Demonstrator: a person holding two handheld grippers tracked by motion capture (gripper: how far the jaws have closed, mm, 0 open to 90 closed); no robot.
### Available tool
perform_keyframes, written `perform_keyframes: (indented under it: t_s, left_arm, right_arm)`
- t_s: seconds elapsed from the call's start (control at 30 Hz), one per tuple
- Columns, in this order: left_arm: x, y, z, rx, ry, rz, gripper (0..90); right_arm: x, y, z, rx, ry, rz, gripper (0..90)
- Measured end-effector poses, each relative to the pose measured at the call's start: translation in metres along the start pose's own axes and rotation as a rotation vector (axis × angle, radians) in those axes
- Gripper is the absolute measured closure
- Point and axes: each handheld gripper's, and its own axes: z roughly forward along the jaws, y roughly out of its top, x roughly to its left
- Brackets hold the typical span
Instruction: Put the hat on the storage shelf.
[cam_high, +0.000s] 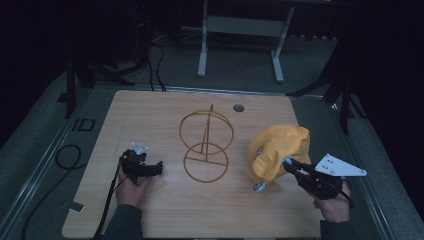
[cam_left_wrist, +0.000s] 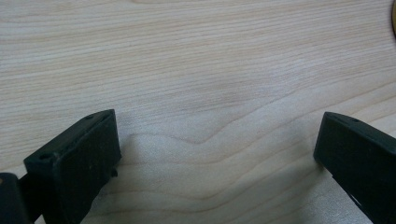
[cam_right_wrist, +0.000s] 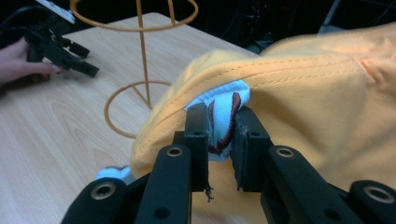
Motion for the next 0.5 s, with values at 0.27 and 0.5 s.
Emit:
perform_keyframes:
  t_s: [0.27,0.5]
  left_arm:
    - [0.000,0.000,0.000,0.000,0.000,0.000,0.4]
    - [0.000,0.000,0.000,0.003,0.000,0.003,0.4]
  right_arm:
    - [-0.012,-0.003,0.002,-0.011,0.001,0.101,77.4]
    - [-0.054,-0.009,0.020,0.054,-0.094,0.213,75.8]
